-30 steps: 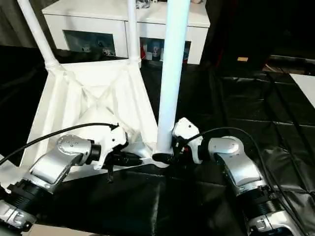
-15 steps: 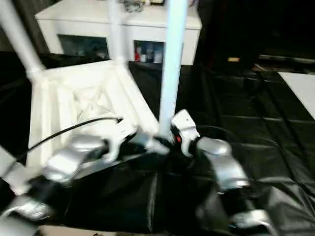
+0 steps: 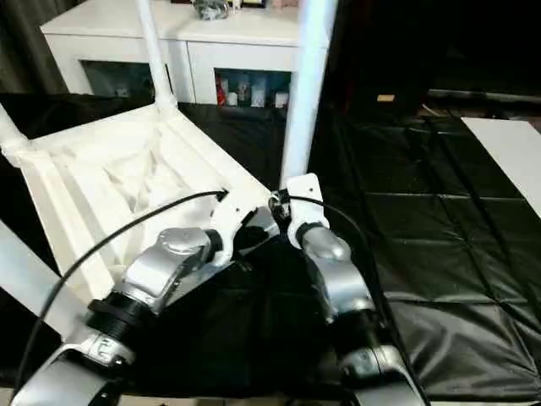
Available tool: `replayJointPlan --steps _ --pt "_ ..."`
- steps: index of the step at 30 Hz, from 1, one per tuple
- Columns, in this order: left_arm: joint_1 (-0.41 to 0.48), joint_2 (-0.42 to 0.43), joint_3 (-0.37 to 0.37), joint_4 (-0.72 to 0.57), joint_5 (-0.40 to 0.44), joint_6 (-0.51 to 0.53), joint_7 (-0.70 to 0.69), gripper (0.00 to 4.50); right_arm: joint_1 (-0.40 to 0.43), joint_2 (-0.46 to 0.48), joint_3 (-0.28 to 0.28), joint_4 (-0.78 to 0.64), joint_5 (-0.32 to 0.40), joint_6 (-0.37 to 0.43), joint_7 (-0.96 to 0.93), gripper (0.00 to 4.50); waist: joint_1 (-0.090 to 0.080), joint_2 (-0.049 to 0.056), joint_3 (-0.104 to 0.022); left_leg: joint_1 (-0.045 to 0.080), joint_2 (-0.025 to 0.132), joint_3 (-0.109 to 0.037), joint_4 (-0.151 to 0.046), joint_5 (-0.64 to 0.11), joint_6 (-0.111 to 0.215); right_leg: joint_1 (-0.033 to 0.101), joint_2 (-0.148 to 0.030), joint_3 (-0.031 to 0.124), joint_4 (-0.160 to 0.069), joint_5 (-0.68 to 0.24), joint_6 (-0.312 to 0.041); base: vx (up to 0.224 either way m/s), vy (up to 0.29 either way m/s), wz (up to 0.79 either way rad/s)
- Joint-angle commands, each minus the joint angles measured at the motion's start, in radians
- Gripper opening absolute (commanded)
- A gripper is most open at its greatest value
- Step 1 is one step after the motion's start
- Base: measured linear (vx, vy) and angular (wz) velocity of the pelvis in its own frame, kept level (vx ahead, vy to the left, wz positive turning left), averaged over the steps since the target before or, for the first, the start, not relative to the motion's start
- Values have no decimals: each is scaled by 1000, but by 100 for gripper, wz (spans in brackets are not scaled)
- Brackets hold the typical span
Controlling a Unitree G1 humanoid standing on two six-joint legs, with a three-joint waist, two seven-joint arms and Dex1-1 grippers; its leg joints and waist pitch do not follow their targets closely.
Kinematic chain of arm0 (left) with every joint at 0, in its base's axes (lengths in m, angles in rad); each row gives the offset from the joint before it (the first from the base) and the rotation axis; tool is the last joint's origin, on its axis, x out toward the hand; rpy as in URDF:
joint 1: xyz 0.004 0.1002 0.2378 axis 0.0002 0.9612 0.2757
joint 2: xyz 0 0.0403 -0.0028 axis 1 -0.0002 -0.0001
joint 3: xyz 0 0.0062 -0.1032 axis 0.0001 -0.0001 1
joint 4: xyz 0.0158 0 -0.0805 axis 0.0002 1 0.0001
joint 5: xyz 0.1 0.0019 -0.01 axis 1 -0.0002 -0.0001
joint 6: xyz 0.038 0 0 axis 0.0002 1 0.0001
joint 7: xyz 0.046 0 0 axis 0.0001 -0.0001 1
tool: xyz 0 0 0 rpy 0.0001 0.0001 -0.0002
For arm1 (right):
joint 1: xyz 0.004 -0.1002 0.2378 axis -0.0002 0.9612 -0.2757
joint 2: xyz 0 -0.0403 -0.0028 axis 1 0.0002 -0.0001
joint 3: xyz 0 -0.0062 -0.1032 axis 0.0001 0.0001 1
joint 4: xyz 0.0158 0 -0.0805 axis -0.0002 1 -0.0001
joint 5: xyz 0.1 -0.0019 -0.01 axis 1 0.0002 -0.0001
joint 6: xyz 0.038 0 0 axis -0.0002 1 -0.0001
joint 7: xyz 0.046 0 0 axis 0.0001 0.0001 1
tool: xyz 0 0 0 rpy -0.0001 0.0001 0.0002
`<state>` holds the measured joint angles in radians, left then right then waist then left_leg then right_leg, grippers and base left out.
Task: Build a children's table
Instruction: Rotate leg to tighten
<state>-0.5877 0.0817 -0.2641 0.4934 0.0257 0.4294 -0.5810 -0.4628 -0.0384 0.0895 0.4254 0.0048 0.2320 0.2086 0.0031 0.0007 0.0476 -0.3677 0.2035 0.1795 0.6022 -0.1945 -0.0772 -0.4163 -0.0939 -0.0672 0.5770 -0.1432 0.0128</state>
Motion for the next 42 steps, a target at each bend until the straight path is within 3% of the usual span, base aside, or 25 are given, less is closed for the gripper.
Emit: replayJointPlan --steps 1,5,8,9,10,12,13,14,15,18,22,30,32,36,37,42 --pt "6 26 -10 -56 4 -66 -32 0 13 -19 67 -83 29 31 93 334 11 -10 -65 6 8 -6 -80 -297 34 43 -37 26 -83 -456 -127 0 0 0" --pt "31 64 -14 -100 3 -59 -72 0 29 -101 67 -149 33 69 175 362 14 -5 -62 1 14 -6 -83 -273 32 49 -34 27 -73 -398 -153 0 0 0" --pt "64 115 -20 -156 -11 -56 -134 0 59 -235 78 -232 43 109 345 378 19 0 -64 3 17 -5 -81 -250 39 52 -31 30 -63 -317 -184 0 0 0" --pt "83 148 -33 -186 -28 -66 -195 0 85 -323 102 -282 60 110 470 378 24 0 -65 2 19 -3 -79 -238 44 54 -32 32 -59 -287 -193 0 0 0" --pt "83 148 -33 -186 -28 -66 -195 0 85 -323 102 -282 60 110 470 378 27 -1 -65 3 19 -3 -78 -236 50 55 -33 32 -58 -277 -196 0 0 0" --pt "109 190 -53 -229 -67 -104 -307 0 126 -423 129 -339 89 94 613 378 32 2 -67 1 19 -3 -77 -211 59 56 -35 34 -52 -245 -212 0 0 0" --pt "125 214 -65 -258 -100 -113 -383 0 148 -468 138 -363 108 84 681 378 37 -3 -68 4 22 -1 -74 -204 70 57 -35 35 -51 -225 -222 0 0 0" --pt "137 235 -74 -283 -124 -118 -440 0 164 -498 143 -381 123 81 726 378 40 0 -68 3 23 -2 -75 -193 77 58 -36 36 -46 -200 -237 0 0 0" --pt "146 255 -86 -302 -138 -126 -487 0 172 -514 145 -388 133 80 753 378 41 -4 -68 3 24 -2 -75 -190 82 57 -36 36 -44 -194 -243 0 0 0" --pt "159 295 -106 -336 -147 -116 -555 0 178 -527 145 -399 165 94 795 378 46 0 -64 11 27 2 -77 -206 77 50 -34 37 -44 -204 -262 0 0 0" --pt "161 313 -116 -346 -153 -105 -586 0 172 -517 160 -393 166 93 814 378 54 -3 -61 19 28 7 -80 -246 52 44 -35 41 -51 -267 -243 0 0 0" --pt "160 319 -111 -332 -139 -117 -584 0 168 -518 178 -391 182 106 864 378 56 -7 -61 12 24 6 -80 -244 37 47 -37 44 -55 -328 -196 0 0 0" --pt "157 320 -111 -328 -138 -117 -587 0 172 -527 181 -389 182 105 875 344 57 -7 -62 11 24 6 -79 -231 39 47 -36 44 -53 -312 -200 0 0 0" --pt "155 319 -109 -325 -136 -119 -588 0 175 -528 173 -383 187 109 879 333 59 -6 -64 10 23 7 -76 -205 46 49 -35 44 -47 -268 -215 0 0 0" --pt "154 319 -110 -323 -137 -120 -589 0 171 -518 164 -377 196 113 878 305 58 -6 -65 9 23 6 -76 -203 48 50 -35 43 -46 -264 -217 0 0 0" --pt "159 321 -112 -323 -136 -117 -595 0 169 -511 173 -366 192 116 882 275 59 -7 -63 11 24 6 -77 -219 45 49 -36 43 -49 -290 -215 0 0 0"
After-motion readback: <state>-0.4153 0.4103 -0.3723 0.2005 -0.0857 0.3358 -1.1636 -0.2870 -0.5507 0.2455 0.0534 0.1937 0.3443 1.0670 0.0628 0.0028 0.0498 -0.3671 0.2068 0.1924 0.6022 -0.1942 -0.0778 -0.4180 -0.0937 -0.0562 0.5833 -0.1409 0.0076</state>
